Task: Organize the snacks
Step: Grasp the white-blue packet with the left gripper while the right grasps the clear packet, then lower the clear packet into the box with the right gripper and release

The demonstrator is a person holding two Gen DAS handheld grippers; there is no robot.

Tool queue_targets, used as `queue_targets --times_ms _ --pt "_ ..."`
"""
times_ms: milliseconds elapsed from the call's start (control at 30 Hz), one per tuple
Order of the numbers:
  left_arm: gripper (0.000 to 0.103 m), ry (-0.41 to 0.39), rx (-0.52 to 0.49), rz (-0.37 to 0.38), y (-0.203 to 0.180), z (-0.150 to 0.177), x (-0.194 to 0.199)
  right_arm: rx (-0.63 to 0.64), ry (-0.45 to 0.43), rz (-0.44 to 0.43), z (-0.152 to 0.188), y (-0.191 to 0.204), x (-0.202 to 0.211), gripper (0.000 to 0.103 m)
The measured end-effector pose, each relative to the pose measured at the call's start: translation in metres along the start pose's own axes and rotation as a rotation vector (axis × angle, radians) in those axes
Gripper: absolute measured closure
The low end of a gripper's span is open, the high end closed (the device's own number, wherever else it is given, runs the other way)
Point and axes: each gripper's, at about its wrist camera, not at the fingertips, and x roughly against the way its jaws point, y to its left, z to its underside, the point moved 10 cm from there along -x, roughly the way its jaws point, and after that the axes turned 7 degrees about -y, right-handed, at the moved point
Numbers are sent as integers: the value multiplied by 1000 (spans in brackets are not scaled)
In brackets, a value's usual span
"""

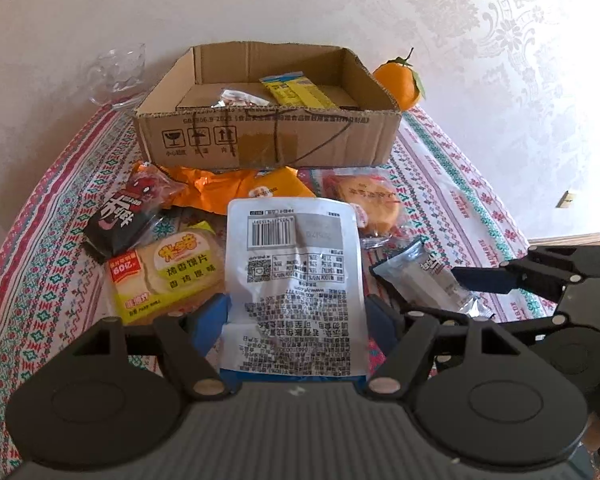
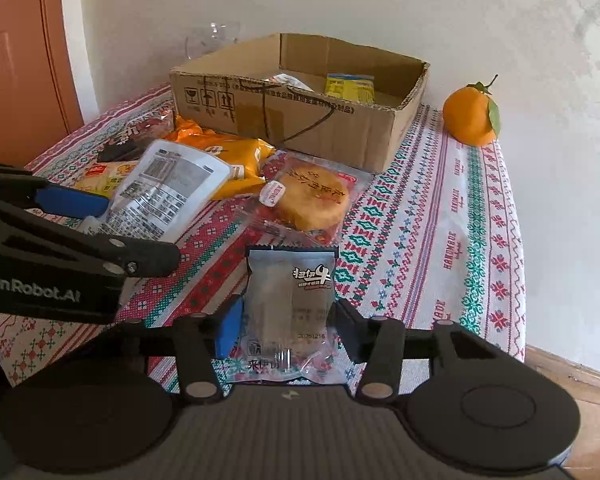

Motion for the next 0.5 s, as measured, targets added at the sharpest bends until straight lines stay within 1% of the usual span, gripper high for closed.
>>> queue_targets --times_ms 100,233,500 --pt "29 6 2 28 3 -3 2 -17 14 11 0 -2 1 51" --pt "29 1 -6 44 9 -9 7 -20 15 18 -3 -2 7 51" --pt "29 -3 -21 82 18 -18 15 -22 7 23 -20 -2 23 51"
